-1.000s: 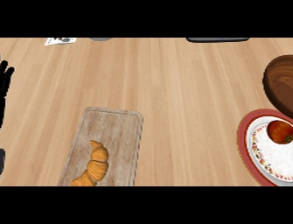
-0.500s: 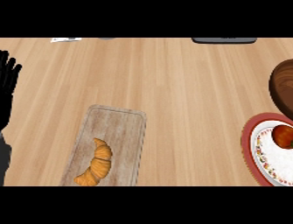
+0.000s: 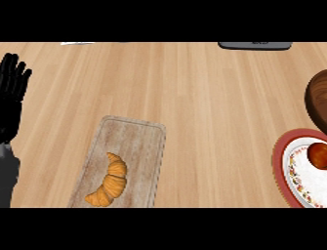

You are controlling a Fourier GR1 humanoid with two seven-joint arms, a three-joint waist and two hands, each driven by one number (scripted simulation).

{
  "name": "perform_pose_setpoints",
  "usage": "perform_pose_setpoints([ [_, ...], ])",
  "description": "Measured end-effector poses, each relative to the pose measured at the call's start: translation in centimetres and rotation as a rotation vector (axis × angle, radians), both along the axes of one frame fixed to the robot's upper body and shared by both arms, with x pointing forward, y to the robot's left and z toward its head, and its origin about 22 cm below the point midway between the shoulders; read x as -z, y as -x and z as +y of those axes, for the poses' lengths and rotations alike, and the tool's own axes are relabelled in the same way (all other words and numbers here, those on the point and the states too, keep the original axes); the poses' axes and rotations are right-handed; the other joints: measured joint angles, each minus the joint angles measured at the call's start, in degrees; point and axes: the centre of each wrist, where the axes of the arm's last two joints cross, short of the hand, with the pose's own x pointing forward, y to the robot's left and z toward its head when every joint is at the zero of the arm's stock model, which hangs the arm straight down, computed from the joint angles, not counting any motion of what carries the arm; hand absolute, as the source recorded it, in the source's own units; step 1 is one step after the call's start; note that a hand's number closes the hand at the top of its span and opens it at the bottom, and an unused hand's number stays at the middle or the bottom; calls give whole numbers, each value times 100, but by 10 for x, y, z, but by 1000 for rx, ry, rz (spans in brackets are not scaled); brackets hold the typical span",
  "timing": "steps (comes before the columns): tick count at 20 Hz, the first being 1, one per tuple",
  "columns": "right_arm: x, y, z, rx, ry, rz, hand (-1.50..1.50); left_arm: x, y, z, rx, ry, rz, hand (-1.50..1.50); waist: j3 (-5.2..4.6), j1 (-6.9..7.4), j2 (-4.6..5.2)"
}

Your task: Pick the pear from the plate and place it in the bowl

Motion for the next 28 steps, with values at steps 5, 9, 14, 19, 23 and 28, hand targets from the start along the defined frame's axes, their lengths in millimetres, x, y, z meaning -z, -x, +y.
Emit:
perform_pose_setpoints([
  [5, 10, -46, 25, -72, -25, 74, 150, -5, 3, 5, 2, -1, 2, 0, -2, -5, -8],
  [9, 28, -88, 54, -130, -51, 126, 150, -5, -1, 2, 4, 0, 1, 0, -4, -28, -10],
  [14, 60, -127, 87, -156, -66, 177, 150, -7, 3, 5, -7, 5, 2, 0, -1, -55, -15],
  [19, 103, -152, 114, -109, -10, 218, 150, -9, 1, -1, -1, 3, -4, 0, 5, -50, -4],
  [23, 135, -161, 120, -25, -23, 259, -150, -5, -1, 0, 3, 9, 1, 0, 10, -34, 13],
  [28, 173, -169, 130, 23, -156, 281, -150, -6, -1, -5, 3, 6, -6, 0, 15, -5, 22],
])
